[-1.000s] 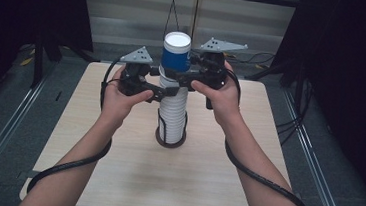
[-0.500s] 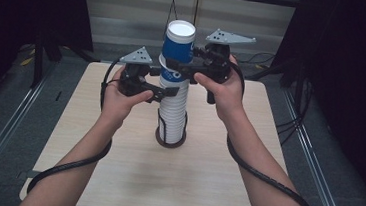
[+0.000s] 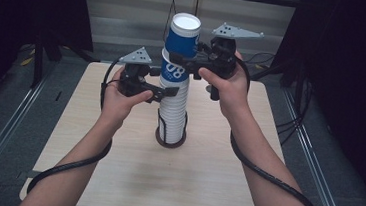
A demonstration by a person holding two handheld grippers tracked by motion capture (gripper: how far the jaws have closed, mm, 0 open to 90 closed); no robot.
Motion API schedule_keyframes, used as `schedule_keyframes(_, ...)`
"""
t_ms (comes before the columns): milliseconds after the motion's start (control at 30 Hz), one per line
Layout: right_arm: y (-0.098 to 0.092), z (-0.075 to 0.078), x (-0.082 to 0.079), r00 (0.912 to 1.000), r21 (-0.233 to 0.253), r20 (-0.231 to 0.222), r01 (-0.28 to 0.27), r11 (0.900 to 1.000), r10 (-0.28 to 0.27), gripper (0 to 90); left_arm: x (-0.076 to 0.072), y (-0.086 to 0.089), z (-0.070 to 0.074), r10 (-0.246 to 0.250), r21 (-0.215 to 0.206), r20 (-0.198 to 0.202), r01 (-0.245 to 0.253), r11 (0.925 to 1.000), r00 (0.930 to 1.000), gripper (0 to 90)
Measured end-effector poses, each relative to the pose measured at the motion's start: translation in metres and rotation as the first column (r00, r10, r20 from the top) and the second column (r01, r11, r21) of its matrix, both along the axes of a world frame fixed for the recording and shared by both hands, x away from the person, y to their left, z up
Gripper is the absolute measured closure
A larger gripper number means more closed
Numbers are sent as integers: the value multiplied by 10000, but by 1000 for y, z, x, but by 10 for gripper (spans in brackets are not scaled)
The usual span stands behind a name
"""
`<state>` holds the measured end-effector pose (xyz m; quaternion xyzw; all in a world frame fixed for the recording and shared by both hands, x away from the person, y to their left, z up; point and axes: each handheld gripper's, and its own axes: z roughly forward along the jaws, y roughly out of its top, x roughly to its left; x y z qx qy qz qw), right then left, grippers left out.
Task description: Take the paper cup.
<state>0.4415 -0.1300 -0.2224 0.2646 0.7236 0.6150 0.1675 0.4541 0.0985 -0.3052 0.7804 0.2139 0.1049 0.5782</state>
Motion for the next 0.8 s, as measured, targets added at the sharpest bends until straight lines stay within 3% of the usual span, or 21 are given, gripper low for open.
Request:
schedule_keyframes(333,-6,12,-3,9999,223,158,28,9997,-31,222,0,1,0,20,-57,-95,-21,10000,10000,148)
schedule_keyframes(467,-21,14,-5,9998,490,168,135,9987,-144,221,0,1,-1,9,-74,-110,-10,10000,9999,148)
schedule_keyframes(800,-45,10,-10,9990,563,54,430,9975,-434,220,0,1,0,15,-18,-127,-15,10000,9999,148)
